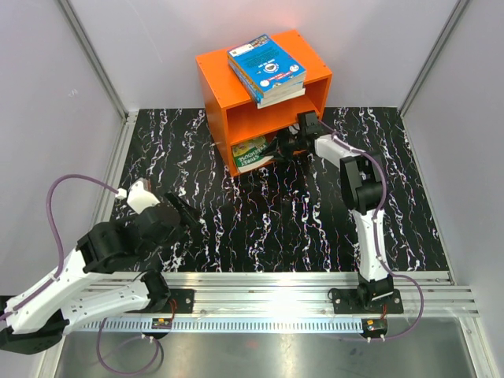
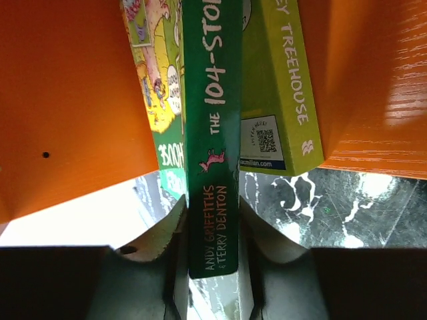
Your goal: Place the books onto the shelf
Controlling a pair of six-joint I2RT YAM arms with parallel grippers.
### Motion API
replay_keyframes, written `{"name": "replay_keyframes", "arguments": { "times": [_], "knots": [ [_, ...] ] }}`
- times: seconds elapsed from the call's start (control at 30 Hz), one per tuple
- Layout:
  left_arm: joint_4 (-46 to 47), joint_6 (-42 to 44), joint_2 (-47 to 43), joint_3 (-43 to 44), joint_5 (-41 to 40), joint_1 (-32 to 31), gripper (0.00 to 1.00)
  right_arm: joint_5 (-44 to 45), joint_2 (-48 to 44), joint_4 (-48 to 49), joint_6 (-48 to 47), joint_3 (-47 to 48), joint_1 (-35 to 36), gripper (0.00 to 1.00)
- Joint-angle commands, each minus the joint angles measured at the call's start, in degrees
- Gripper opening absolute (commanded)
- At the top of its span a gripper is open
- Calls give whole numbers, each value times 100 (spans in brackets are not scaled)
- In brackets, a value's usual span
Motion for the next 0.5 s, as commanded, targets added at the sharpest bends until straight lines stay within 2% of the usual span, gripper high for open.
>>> {"name": "replay_keyframes", "arguments": {
  "times": [0.0,0.03,0.1,0.13,0.27,0.47],
  "knots": [
    [230,-64,-28,110,-319,-7,82,344,133,-649,-555,417,120,10],
    [222,-90,-37,101,-310,-7,82,389,142,-675,-572,426,190,30],
    [213,-100,-37,92,-301,-7,82,494,134,-746,-608,435,243,49],
    [195,-108,-37,101,-301,-7,82,494,134,-746,-599,444,278,62],
    [55,-152,-80,171,-301,-7,82,494,142,-676,-485,426,375,72],
    [-156,-293,-282,163,-301,-7,80,793,-24,-1105,-756,462,366,77]
  ]
}}
